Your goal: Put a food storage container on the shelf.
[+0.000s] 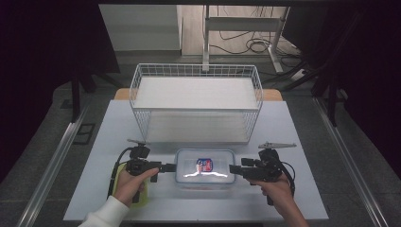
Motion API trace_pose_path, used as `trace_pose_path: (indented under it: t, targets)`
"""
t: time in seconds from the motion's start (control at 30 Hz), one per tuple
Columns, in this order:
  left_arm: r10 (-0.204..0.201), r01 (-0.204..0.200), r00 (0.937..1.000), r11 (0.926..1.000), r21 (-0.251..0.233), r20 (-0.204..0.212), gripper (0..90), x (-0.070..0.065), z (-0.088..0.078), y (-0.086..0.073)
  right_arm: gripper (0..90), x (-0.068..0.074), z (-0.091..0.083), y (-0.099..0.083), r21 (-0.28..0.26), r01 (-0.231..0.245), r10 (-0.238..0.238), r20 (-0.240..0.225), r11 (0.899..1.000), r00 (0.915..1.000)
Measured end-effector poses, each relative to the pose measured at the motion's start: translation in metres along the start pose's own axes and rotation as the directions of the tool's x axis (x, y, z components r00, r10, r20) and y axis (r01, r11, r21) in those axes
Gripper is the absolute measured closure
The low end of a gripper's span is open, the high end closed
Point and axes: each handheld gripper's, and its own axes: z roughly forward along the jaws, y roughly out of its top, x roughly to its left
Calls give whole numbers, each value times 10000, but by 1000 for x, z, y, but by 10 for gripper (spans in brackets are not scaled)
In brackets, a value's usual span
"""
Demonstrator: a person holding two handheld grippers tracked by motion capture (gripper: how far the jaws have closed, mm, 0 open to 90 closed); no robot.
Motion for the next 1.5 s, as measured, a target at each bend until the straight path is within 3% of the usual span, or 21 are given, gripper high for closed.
trace_pose_path:
  t: [0.37, 0.57, 0.67, 0.77, 0.97, 1.07, 1.5]
  targets:
    - [-86, 85, 10000, 9999, 102, 52, 154, 8, 4, -3, 243, -2, 1, -1, 71, -33, 33, 41, 10000, 10000]
    - [-122, 106, 9989, 9994, 333, 462, 141, 9, 9, -2, 243, -5, 6, -1, 131, -47, 47, 24, 9999, 10000]
    - [-274, 247, 9976, 9987, 440, 630, 134, 12, 11, -1, 240, -8, 11, -2, 129, -304, 307, -226, 9995, 9993]
    - [-437, 388, 9953, 9976, 575, 870, 132, 16, 13, -1, 225, -16, 20, -5, 151, -869, 876, -575, 9961, 9945]
    - [-475, 415, 9937, 9973, 604, 1013, 137, 18, 16, -1, 214, -23, 30, -10, 389, -1351, 1375, -675, 9901, 9882]
    - [-461, 399, 9929, 9975, 574, 1101, 145, 18, 16, -1, 217, -27, 33, -11, 393, -1678, 1708, -939, 9850, 9808]
    - [-492, 402, 9904, 9967, 710, 1293, 178, 19, 19, 0, 252, -29, 35, -12, 460, -1914, 1950, -938, 9804, 9763]
